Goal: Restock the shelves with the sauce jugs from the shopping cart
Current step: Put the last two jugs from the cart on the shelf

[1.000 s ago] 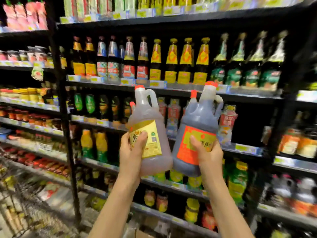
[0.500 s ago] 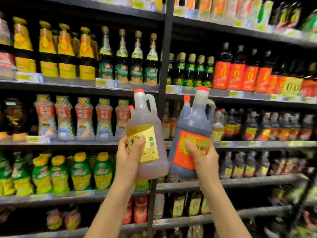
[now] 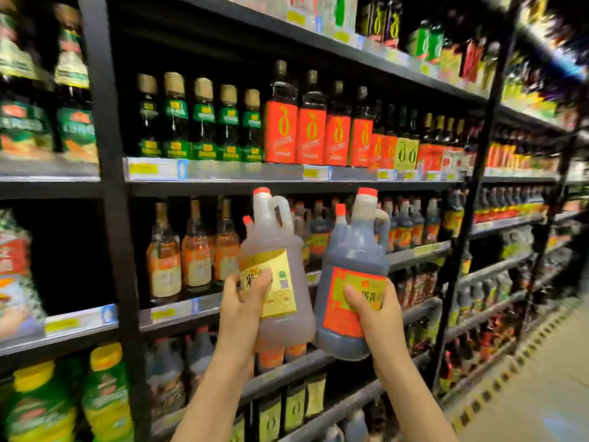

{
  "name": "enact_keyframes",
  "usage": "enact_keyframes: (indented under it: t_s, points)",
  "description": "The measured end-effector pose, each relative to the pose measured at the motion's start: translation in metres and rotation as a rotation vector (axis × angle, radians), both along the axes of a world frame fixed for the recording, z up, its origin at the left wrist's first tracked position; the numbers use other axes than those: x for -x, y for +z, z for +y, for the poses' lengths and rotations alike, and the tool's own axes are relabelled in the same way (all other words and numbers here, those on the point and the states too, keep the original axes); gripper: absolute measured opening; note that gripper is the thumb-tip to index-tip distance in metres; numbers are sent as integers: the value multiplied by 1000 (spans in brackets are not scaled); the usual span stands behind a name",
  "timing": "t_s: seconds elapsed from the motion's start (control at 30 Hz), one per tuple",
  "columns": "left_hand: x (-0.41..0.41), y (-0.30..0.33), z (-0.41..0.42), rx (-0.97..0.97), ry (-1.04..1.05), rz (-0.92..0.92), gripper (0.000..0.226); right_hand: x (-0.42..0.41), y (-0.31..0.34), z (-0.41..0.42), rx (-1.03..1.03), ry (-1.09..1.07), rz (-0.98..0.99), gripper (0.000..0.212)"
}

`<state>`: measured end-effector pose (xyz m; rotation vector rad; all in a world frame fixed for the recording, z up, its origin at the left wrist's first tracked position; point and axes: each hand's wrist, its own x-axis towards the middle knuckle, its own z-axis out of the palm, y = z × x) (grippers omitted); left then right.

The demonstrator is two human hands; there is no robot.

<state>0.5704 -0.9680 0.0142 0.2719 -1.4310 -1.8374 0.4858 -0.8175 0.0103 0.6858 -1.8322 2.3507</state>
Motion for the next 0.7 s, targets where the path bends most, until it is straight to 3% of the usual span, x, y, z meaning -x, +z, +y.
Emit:
enact_keyframes:
  t_s: [0.33, 0.4, 0.5, 0.53, 0.63, 0.7]
  points:
    - [145, -14, 9, 26, -97, -82, 31, 135, -19, 15, -51, -85, -41, 31]
    - [171, -19, 10, 27, -89, -91, 39, 162, -26, 18, -60, -76, -57, 30]
    - [210, -27, 16, 25, -50, -130, 75, 207, -36, 23, -87, -46, -73, 29]
    - [223, -29, 20, 10, -37, -138, 77, 224, -40, 24, -103, -35, -76, 29]
    - [260, -36, 30, -18, 20, -147, 46, 271, -45, 30, -161, 4, -85, 29]
    - [286, -39, 36, -5, 77, -183, 68, 302, -44, 33, -174, 48, -95, 32]
